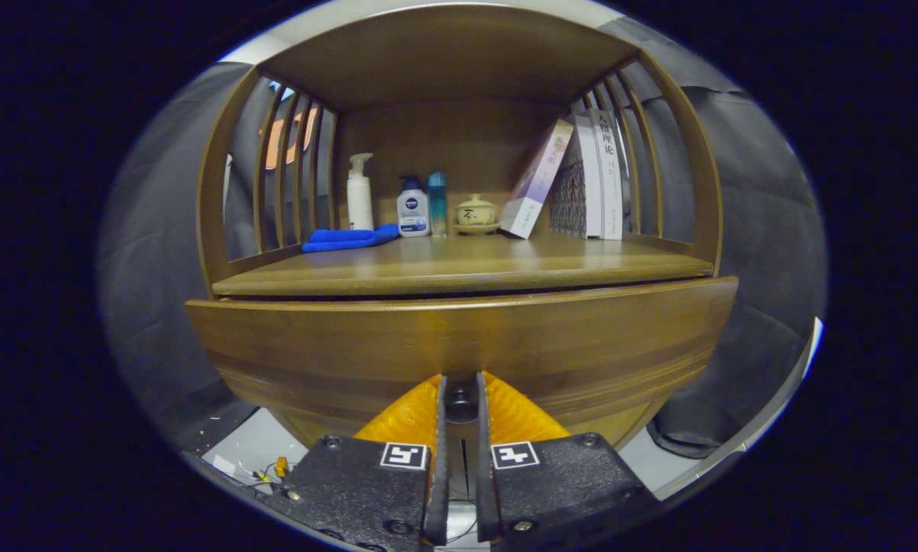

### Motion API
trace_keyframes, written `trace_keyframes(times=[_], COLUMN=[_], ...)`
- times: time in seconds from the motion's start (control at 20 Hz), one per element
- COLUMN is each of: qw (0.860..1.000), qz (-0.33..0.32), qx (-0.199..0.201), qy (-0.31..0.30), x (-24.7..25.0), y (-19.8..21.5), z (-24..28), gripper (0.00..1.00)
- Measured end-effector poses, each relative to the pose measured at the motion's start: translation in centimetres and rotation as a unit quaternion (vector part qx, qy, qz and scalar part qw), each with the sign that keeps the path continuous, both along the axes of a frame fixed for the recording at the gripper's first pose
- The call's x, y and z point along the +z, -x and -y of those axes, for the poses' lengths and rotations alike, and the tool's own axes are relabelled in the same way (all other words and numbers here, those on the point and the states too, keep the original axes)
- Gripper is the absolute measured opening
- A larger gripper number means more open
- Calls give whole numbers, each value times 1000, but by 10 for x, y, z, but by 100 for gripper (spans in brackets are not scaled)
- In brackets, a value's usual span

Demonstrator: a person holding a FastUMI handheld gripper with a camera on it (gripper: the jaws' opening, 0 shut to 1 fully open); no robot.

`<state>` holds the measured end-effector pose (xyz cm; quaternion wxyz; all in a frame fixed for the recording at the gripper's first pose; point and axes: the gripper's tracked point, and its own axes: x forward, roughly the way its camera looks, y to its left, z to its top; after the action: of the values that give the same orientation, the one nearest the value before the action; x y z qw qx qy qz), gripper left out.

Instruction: Pull open the drawer, take out the items inside it, and place them on the countertop above the cabinet.

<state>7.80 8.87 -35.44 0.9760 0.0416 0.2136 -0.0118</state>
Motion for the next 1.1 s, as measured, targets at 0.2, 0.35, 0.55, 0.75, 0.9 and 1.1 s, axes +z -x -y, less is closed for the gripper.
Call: trace_keyframes(times=[0.2, 0.35, 0.55, 0.75, 0.9, 1.1], qw=[1000, 1000, 1000, 1000, 1000, 999], qz=[1, -1, 1, 3, 4, 7], qx=[7, 16, 19, 22, 26, 40], qy=[-1, -6, -15, -15, -10, 2], x=[3, 5, 6, 8, 7, 8], y=[26, 42, 62, 81, 100, 117], z=[-2, -1, -1, -1, -2, -3], gripper=[18, 18, 17, 17, 17, 17])
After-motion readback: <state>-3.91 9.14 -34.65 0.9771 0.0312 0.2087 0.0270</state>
